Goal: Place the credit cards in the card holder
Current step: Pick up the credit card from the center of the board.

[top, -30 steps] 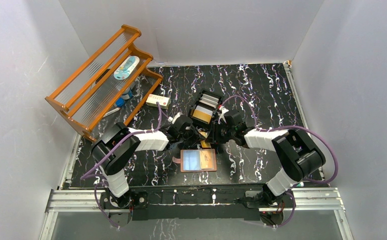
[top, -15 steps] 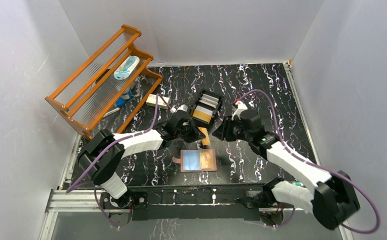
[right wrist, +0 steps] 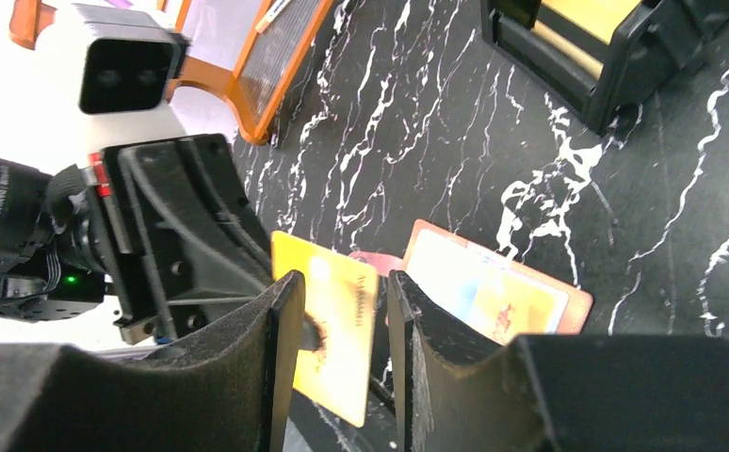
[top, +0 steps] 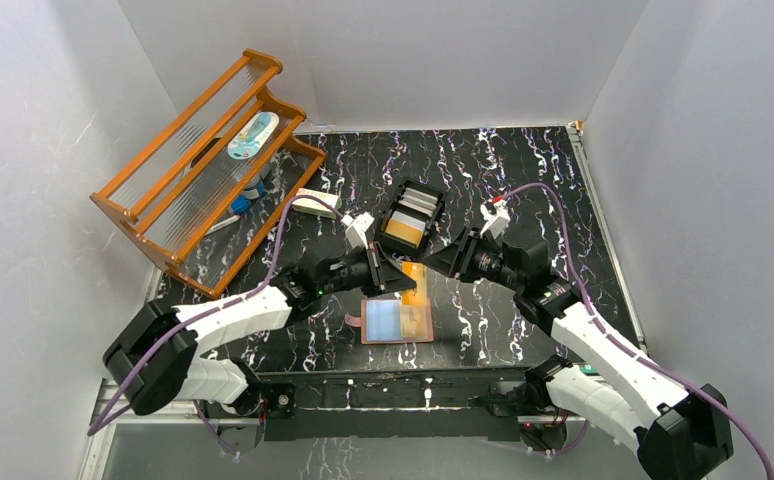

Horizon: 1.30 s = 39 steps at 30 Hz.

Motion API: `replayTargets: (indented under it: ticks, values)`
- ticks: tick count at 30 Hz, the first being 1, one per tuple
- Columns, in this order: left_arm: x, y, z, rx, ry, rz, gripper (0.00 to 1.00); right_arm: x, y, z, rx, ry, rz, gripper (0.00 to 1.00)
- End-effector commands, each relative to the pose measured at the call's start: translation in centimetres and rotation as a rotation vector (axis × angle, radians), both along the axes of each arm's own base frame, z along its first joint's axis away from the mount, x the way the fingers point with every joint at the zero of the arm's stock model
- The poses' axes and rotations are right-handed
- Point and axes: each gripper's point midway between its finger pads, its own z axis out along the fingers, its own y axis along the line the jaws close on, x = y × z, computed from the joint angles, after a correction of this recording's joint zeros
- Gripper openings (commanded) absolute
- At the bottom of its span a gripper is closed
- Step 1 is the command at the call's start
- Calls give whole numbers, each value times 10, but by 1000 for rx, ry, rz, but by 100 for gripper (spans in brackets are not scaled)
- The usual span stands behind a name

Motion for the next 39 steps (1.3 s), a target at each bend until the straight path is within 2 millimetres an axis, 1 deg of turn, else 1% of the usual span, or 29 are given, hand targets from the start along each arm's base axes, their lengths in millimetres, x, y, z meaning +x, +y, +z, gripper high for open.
replayTargets:
  ticks: [1,3,5,9,10,13,14,16,17,18,19,22,24,26,30,33,36,39]
  values:
    - [-14,1,39,-114,-104,-64,0,-3,11,16,121,22,32,47]
    - [-15,2,43,-123,-114,-65,0,-8,15,21,172,22,54,46]
    - [-16,1,46,-135,-122,-70,0,-12,19,27,214,19,85,43]
    - [-15,0,47,-138,-120,-71,0,-19,22,33,251,17,127,30]
    - [-14,0,47,-137,-119,-69,0,-20,22,34,256,18,130,26]
    - [-13,0,44,-132,-111,-60,0,-24,21,36,269,12,134,6]
    - [-12,1,44,-125,-107,-52,7,-24,20,36,270,9,133,0]
    - [-7,6,35,-81,-90,-6,27,-24,19,35,263,2,128,0]
    - [-4,11,27,-39,-72,26,35,-23,19,33,251,-7,126,0]
    - [-1,18,15,23,-52,60,39,-22,17,30,232,-13,120,0]
    - [2,26,5,82,-45,100,41,-20,16,25,204,-18,112,0]
    - [9,61,-30,284,14,230,44,-18,13,8,142,-11,107,0]
    - [6,84,-53,417,55,282,45,-17,12,-8,96,9,105,0]
    - [3,98,-67,503,72,301,45,-15,9,-25,44,23,101,0]
    - [-2,119,-90,633,94,312,45,-15,10,-51,17,72,104,0]
    - [-4,128,-102,713,108,313,49,-12,8,-70,-25,115,82,0]
    - [-5,134,-111,763,122,310,53,-8,6,-81,-76,146,49,0]
    - [-6,134,-116,773,127,307,58,-6,4,-83,-140,158,16,0]
